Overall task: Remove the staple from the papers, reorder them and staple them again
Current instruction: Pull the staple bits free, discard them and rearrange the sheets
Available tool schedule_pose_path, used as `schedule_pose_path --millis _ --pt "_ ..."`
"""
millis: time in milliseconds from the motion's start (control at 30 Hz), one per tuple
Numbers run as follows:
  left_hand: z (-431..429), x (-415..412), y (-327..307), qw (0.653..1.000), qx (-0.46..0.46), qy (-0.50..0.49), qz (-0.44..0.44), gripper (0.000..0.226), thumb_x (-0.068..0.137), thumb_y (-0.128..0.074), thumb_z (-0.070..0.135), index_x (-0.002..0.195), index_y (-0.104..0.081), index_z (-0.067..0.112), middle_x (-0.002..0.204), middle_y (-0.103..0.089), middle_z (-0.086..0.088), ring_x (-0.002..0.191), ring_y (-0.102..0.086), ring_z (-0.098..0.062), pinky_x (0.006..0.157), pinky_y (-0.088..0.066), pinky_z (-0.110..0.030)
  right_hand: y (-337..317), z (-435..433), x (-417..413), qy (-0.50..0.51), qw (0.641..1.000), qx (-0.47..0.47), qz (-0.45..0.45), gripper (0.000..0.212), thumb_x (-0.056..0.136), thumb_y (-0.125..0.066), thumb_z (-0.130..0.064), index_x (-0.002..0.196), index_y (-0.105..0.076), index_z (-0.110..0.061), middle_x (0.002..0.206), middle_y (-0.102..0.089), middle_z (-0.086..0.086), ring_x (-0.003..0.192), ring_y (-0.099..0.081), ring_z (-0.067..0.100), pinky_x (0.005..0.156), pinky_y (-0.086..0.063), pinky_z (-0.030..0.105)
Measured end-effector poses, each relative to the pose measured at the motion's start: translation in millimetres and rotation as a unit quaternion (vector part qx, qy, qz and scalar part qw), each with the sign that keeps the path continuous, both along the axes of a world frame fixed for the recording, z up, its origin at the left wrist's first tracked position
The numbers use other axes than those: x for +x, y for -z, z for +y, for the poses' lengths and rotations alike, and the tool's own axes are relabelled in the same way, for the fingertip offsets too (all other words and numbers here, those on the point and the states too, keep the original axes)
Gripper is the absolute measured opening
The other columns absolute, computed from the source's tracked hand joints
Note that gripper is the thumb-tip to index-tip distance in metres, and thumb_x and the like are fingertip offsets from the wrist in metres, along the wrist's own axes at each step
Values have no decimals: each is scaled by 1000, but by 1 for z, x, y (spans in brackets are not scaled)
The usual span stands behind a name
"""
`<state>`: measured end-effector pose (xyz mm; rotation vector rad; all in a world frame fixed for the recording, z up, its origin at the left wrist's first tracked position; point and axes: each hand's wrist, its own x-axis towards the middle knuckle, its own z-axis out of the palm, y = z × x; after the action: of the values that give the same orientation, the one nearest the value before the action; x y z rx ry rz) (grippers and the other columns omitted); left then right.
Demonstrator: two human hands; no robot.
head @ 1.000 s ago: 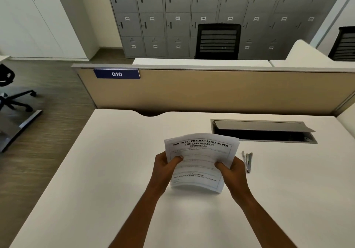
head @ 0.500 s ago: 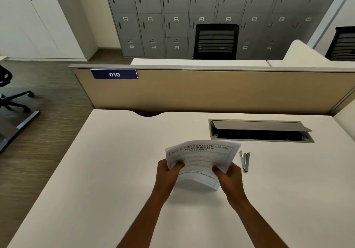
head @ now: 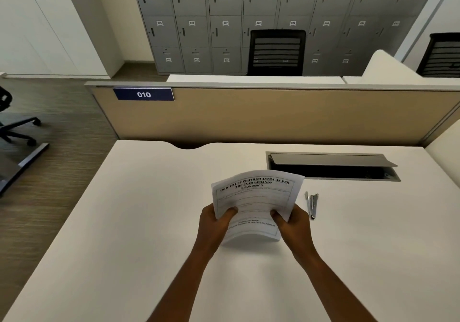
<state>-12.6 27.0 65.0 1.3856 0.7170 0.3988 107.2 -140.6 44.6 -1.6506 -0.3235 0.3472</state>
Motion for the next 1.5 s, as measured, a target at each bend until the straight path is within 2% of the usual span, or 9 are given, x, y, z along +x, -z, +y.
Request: schedule_pose_path --millis 233,433,533,800,1000,1167,1233,1333,1500 --pt "13 4 -52 987 113 38 -103 30 85 -77 40 103 -77 17 103 -78 -4 96 -74 -24 79 -62 -41 -44 -5 10 -35 997 28 -61 25 86 -76 -10 109 -69 -16 103 -76 -1 98 -72 13 79 -60 28" --pt "-1 13 -58 993 62 -66 -74 46 81 -69 65 93 -81 22 88 -80 -4 87 -76 -27 78 -63 -49 -45 -1 3 -34 996 49 -59 25 87 -75 -10 112 -72 -11 103 -77 3 97 -73 18 80 -62 34" --pt "-5 16 -59 993 42 -90 -61 39 80 -73 60 96 -81 25 86 -80 -3 85 -77 -25 78 -63 -55 -39 0 -1 -29 997 38 -59 23 89 -72 -8 111 -72 -14 104 -77 2 96 -73 18 80 -63 38" --pt "-3 5 -53 991 85 -23 -97 34 81 -74 52 102 -78 26 95 -79 -1 89 -76 -22 79 -64 -50 -35 4 -3 -9 998 36 -53 22 91 -70 -8 104 -71 -26 103 -76 -1 96 -73 17 80 -63 43" --pt "-5 13 -64 987 104 -99 -76 43 93 -59 61 70 -75 29 70 -75 3 66 -69 -18 62 -55 -35 -30 5 -4 1 997 22 -71 20 90 -71 -10 107 -72 -22 102 -76 -2 96 -73 19 81 -62 45" --pt "-6 18 -69 987 89 -124 -48 44 96 -58 57 68 -75 29 69 -75 3 66 -70 -18 60 -55 -32 -28 7 -9 14 997 32 -64 20 90 -71 -7 105 -72 -21 101 -76 0 95 -73 18 79 -63 40" --pt "-2 16 -62 990 96 -75 -74 39 92 -59 62 78 -76 30 77 -76 4 74 -71 -19 65 -59 -36 -28 7 -8 17 997 30 -62 19 90 -71 -8 108 -71 -16 103 -76 1 96 -73 19 80 -62 40" --pt "6 6 -40 989 110 8 -94 40 84 -73 51 113 -73 23 105 -76 1 98 -73 -24 82 -63 -49 -26 6 -6 25 997 19 -66 18 91 -70 -10 107 -71 -16 102 -75 1 97 -72 19 80 -62 39" --pt "10 -1 -21 995 83 -24 -50 26 81 -74 27 104 -78 17 100 -80 -3 96 -76 -25 85 -61 -58 -33 9 -4 13 997 18 -80 20 93 -67 -6 108 -69 -19 102 -75 -1 96 -71 16 79 -61 32"
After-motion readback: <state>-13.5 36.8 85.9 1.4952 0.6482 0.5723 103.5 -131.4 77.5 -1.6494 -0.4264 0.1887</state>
